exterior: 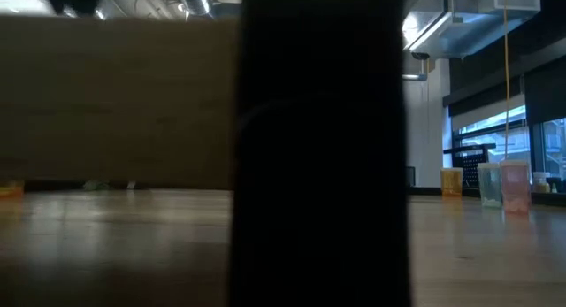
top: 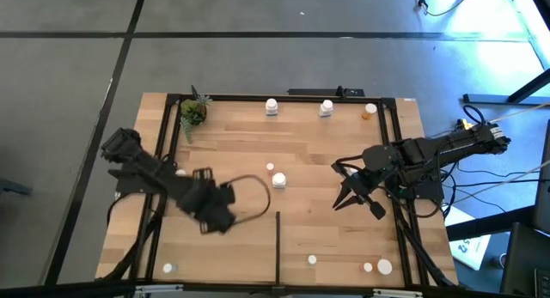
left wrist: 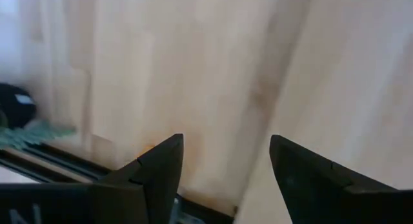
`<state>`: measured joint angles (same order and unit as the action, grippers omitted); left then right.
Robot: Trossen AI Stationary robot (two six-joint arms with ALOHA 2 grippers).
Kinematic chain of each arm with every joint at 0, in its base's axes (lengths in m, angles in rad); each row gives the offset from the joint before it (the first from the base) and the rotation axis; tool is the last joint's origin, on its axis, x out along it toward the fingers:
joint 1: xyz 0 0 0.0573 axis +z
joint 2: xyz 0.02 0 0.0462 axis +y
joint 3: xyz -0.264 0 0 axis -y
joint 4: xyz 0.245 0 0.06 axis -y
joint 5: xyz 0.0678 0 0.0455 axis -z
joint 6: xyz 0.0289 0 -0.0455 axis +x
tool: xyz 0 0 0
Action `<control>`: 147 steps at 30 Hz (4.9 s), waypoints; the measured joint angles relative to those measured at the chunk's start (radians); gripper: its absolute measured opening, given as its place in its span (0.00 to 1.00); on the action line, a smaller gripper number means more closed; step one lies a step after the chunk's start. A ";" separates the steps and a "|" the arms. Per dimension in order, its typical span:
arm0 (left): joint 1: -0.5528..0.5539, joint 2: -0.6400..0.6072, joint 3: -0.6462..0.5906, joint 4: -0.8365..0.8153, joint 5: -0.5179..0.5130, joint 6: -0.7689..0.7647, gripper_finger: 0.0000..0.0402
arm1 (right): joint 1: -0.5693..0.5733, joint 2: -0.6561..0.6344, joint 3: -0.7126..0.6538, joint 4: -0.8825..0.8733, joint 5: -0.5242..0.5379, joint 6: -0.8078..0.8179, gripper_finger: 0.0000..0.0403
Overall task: Pick and place medicine bottles onto shelf by color
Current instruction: Put the bottom white pill bottle on the shelf
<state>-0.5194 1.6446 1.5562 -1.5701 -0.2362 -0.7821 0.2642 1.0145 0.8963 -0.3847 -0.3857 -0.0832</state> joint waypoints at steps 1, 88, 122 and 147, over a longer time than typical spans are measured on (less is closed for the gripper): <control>0.030 -0.010 0.000 0.002 -0.008 0.031 0.56 | 0.000 0.000 0.000 0.000 0.000 -0.004 0.09; 0.546 -0.045 -0.654 1.553 0.267 0.771 0.56 | -0.187 0.248 0.326 -0.306 0.349 0.206 0.09; 0.544 0.047 -0.653 1.635 0.261 0.758 0.56 | -0.187 0.247 0.325 -0.309 0.349 0.206 0.09; 0.537 0.046 -0.653 1.632 0.216 0.759 0.52 | -0.187 0.247 0.325 -0.309 0.349 0.202 0.09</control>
<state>0.0173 1.6909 0.9031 0.0616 -0.0204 -0.0227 0.0772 1.2617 1.2213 -0.6933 -0.0368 0.1191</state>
